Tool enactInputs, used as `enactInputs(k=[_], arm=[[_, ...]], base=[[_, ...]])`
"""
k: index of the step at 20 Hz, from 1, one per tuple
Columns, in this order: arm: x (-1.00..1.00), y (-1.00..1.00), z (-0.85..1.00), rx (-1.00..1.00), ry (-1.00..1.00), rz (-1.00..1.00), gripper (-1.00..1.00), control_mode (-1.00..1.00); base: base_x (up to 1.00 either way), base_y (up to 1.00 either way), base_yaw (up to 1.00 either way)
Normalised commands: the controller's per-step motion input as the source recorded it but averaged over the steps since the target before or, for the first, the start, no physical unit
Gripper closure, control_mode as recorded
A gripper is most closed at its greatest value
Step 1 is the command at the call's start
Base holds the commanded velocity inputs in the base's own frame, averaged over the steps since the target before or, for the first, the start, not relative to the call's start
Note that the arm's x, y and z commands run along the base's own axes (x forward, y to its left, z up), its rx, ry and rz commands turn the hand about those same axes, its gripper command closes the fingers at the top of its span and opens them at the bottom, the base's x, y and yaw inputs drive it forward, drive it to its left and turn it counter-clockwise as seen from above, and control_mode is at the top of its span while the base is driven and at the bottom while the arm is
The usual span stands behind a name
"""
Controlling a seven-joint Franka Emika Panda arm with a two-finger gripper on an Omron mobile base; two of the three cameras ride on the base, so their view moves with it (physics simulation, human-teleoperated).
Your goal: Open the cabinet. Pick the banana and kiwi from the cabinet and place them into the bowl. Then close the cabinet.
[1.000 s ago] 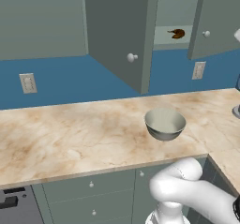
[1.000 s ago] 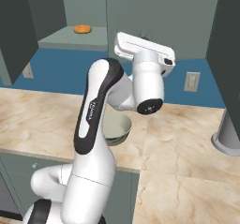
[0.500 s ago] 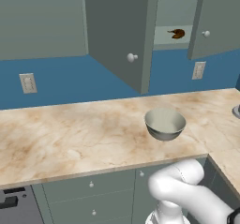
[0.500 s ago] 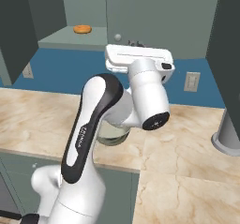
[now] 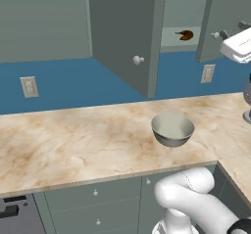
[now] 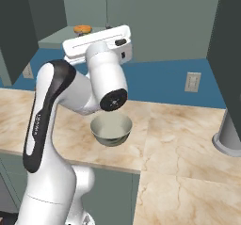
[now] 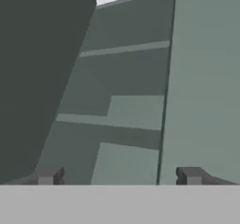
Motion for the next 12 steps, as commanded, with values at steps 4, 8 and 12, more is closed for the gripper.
enactInputs(k=[4, 8, 12], arm=[[0.21, 1.00, 0.13, -0.40, 0.07, -0.01, -1.00, -1.00], [0.64, 0.65, -0.01, -0.30, 0.25, 0.00, -1.00, -1.00], [0.47, 0.43, -0.01, -0.26, 0.21, -0.12, -1.00, -1.00]], base=[[0.00, 0.00, 0.00], [0.00, 0.00, 0.00], [0.00, 0.00, 0.00]])
